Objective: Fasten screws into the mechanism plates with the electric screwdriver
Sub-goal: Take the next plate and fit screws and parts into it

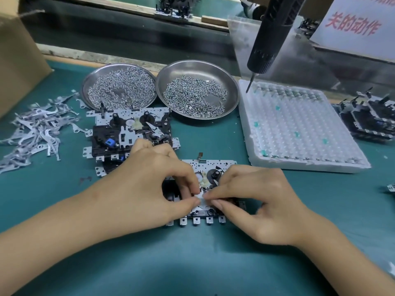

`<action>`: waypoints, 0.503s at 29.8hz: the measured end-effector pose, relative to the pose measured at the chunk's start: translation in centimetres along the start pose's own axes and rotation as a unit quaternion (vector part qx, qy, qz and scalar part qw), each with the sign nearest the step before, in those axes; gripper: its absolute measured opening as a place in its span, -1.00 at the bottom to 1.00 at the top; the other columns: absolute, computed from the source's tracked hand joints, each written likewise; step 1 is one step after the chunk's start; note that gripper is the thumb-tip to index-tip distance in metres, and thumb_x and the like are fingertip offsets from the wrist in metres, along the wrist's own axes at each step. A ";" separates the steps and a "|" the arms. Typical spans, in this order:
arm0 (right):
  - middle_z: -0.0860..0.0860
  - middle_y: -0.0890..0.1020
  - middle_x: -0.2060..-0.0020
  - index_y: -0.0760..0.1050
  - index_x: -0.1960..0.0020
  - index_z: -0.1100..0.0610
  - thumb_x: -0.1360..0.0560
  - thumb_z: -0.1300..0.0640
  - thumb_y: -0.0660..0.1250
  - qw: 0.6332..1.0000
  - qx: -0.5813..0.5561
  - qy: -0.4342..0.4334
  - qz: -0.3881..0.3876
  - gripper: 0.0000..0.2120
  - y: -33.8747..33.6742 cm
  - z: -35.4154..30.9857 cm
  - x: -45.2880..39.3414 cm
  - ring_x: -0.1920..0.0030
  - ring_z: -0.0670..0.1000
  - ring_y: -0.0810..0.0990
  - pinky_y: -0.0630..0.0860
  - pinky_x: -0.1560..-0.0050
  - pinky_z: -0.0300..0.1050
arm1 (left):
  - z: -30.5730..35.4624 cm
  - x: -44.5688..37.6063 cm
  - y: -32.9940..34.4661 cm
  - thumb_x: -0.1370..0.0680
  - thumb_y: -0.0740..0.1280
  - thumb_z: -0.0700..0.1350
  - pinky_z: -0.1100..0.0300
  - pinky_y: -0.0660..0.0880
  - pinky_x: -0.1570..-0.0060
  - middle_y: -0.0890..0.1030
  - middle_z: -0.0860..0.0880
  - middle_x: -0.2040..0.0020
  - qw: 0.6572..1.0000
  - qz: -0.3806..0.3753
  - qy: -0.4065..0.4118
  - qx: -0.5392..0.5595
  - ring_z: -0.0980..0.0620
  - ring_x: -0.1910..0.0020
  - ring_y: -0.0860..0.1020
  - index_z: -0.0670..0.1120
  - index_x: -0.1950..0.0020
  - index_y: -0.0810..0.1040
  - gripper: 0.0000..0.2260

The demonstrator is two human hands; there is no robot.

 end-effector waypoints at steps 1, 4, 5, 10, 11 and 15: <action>0.02 0.63 0.35 0.68 0.09 0.23 -0.39 0.33 0.42 1.000 0.005 -0.006 0.000 -0.88 0.1 -0.1 0.0 0.31 -0.02 0.53 0.50 0.30 -0.17 | -0.1 0.0 0.0 -0.30 0.41 0.14 0.40 0.13 -0.05 0.59 0.33 0.27 1.000 0.000 -0.004 0.002 0.21 0.10 0.49 0.15 0.28 0.61 -0.90; 0.00 0.64 0.32 0.67 0.07 0.23 -0.39 0.31 0.44 1.000 0.007 -0.008 0.007 -0.87 0.1 0.0 0.1 0.30 -0.02 0.54 0.49 0.26 -0.23 | -0.4 0.1 0.1 -0.30 0.39 0.15 0.38 0.13 -0.05 0.58 0.36 0.30 1.000 0.001 -0.022 0.007 0.20 0.07 0.47 0.18 0.27 0.59 -0.91; -0.02 0.63 0.31 0.67 0.07 0.22 -0.39 0.31 0.44 1.000 0.007 -0.005 0.009 -0.87 0.0 0.1 0.2 0.29 -0.03 0.53 0.47 0.24 -0.27 | -0.6 0.2 0.1 -0.30 0.38 0.16 0.38 0.13 -0.05 0.58 0.38 0.31 1.000 0.000 -0.027 0.009 0.21 0.05 0.46 0.19 0.25 0.58 -0.90; -0.01 0.63 0.29 0.67 0.06 0.22 -0.39 0.29 0.46 0.999 0.004 0.024 0.028 -0.87 -0.2 0.7 1.0 0.26 -0.09 0.54 0.41 0.18 -0.36 | -1.2 0.4 0.1 -0.29 0.29 0.31 0.38 0.12 -0.09 0.55 0.47 0.30 0.999 0.011 -0.046 0.014 0.22 -0.05 0.41 0.28 0.17 0.51 -0.80; 0.00 0.63 0.29 0.67 0.06 0.23 -0.39 0.29 0.46 0.999 -0.001 0.029 0.034 -0.87 -0.3 0.8 1.1 0.25 -0.09 0.54 0.42 0.18 -0.36 | -1.2 0.4 0.1 -0.29 0.29 0.31 0.37 0.11 -0.12 0.55 0.47 0.30 0.998 0.017 -0.051 0.015 0.22 -0.05 0.41 0.28 0.17 0.51 -0.80; 0.03 0.63 0.25 0.65 0.03 0.23 -0.39 0.28 0.46 0.998 0.005 0.031 0.059 -0.85 -0.4 0.8 2.1 0.19 -0.04 0.57 0.52 0.15 -0.20 | -1.2 0.6 0.3 -0.34 0.44 0.24 0.23 0.14 -0.21 0.55 0.46 0.33 0.996 0.045 -0.064 0.043 0.23 -0.04 0.42 0.27 0.16 0.52 -0.83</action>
Point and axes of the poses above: each hand's wrist, its own x-axis away from the middle knuckle, its own y-axis out of the palm, z = x × y, the point moved 10 cm from there along -x, towards the middle knuckle
